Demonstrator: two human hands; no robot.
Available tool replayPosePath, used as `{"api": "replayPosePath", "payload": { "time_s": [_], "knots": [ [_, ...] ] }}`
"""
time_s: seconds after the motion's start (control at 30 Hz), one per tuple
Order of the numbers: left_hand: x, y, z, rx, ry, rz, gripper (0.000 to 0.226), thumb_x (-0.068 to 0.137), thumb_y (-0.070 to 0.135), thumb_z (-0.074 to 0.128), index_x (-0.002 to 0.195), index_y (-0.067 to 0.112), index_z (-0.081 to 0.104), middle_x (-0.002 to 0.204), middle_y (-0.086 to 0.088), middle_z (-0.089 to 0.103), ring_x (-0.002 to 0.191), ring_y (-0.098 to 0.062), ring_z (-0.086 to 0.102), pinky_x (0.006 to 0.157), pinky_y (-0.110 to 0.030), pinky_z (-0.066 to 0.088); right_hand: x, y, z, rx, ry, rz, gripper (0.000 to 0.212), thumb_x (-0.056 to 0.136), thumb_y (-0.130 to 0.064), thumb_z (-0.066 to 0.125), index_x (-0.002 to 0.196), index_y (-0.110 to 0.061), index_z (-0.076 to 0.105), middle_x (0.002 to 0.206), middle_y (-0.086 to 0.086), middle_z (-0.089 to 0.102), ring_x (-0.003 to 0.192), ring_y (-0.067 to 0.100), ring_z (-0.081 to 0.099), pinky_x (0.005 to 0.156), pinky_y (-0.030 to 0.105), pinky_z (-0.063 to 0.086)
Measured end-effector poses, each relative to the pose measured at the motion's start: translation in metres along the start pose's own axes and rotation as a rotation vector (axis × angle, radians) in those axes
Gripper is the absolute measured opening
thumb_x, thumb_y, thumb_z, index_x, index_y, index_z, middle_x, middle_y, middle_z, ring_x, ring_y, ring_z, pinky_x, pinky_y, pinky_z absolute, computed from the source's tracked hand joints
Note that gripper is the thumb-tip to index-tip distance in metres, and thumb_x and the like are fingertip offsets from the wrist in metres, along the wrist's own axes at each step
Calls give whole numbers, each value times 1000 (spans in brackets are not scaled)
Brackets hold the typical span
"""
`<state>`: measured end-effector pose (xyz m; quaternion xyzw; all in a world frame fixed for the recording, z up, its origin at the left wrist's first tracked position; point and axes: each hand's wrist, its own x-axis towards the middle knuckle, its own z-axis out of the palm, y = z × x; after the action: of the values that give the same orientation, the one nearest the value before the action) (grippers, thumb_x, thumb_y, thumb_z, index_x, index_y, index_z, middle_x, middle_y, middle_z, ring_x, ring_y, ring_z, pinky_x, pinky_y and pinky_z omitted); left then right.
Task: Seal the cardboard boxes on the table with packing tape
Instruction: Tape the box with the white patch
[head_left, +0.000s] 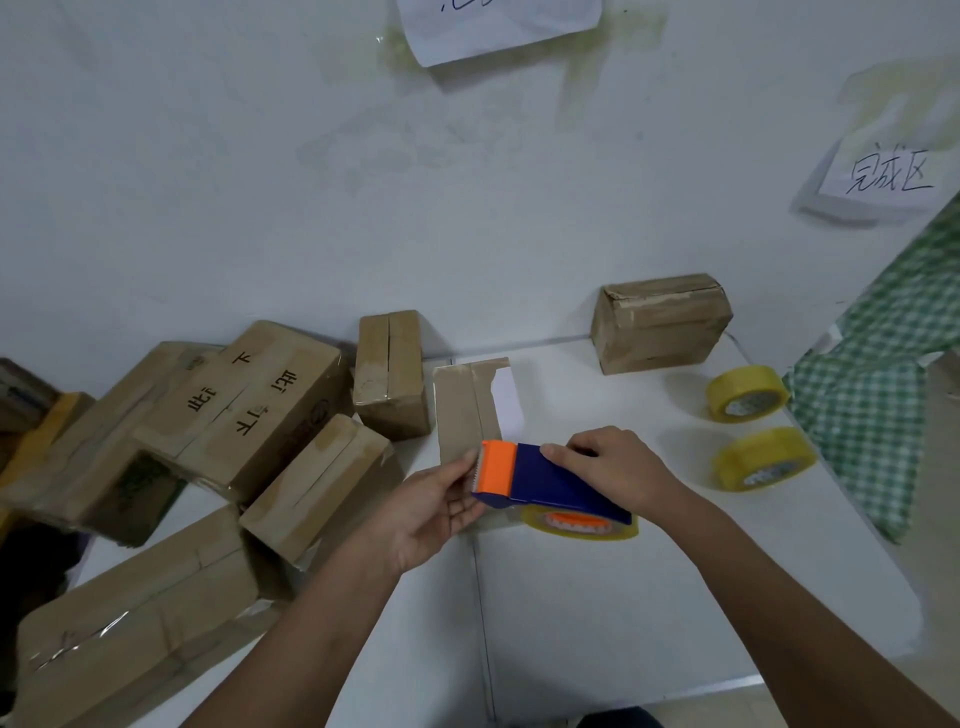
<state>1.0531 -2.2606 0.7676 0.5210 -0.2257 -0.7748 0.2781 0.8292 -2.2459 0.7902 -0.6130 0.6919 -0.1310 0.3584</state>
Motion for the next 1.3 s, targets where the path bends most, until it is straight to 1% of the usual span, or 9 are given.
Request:
{"api": "replayPosePath", "payload": {
  "time_s": [0.13,0.27,0.33,0.53,0.7,0.83,0.93,1.07,1.3],
  "knots": [
    [-2,0,-1,6,-9,0,49,88,48,64,115,6,63,107,-14,72,95,-18,70,73,-27,56,0,1,-1,20,-14,-1,41,95,-56,47,104,-21,65,82,-14,65,74,6,63,61,16,43],
    [0,-3,-5,-18,41,30,34,92,19,65,121,0,64,118,-22,69,97,-21,69,66,-25,59,2,0,-2,11,-21,-2,44,95,-58,45,104,-21,65,83,-13,66,74,7,64,62,16,45],
    [1,-7,-7,116,100,73,22,100,14,56,116,5,68,112,-18,72,92,-17,70,65,-23,57,2,-1,-2,-10,-21,-11,47,94,-61,42,101,-21,66,81,-14,65,73,6,64,61,16,44],
    [9,-12,-8,409,229,242,25,103,15,50,100,12,74,100,-9,73,92,-17,63,75,-28,52,7,-4,6,-129,-27,-42,54,88,-68,43,100,-22,66,88,-8,69,76,9,65,69,21,52],
    [7,-6,-19,353,275,272,19,100,15,56,100,3,70,82,-5,68,76,-11,60,66,-20,49,17,-6,-1,-179,-90,-57,58,87,-71,42,96,-20,68,88,-1,69,78,14,64,76,32,54],
    [4,5,-53,305,350,322,20,100,17,55,96,2,70,83,-9,66,83,-19,61,81,-27,53,20,11,-12,-254,-91,-54,57,88,-71,43,95,-20,69,86,-1,68,77,13,64,73,29,52],
    [1,6,-69,296,383,325,21,101,12,53,94,-2,67,77,-12,60,69,-16,56,61,-19,49,21,28,-25,-318,-105,-42,56,87,-71,44,92,-21,68,83,-1,68,76,12,64,70,26,49],
    [12,-16,-72,262,355,245,22,101,19,55,99,3,70,83,-7,69,86,-21,62,78,-28,48,27,47,-36,-346,-110,-11,57,86,-72,44,87,-21,69,80,-2,67,75,11,63,69,25,47],
    [21,-30,-52,163,431,229,19,98,21,60,103,7,72,99,-11,73,96,-21,68,81,-28,53,35,58,-28,-398,34,38,61,88,-74,37,66,-22,62,68,-1,62,67,13,59,62,25,42]
  ]
}}
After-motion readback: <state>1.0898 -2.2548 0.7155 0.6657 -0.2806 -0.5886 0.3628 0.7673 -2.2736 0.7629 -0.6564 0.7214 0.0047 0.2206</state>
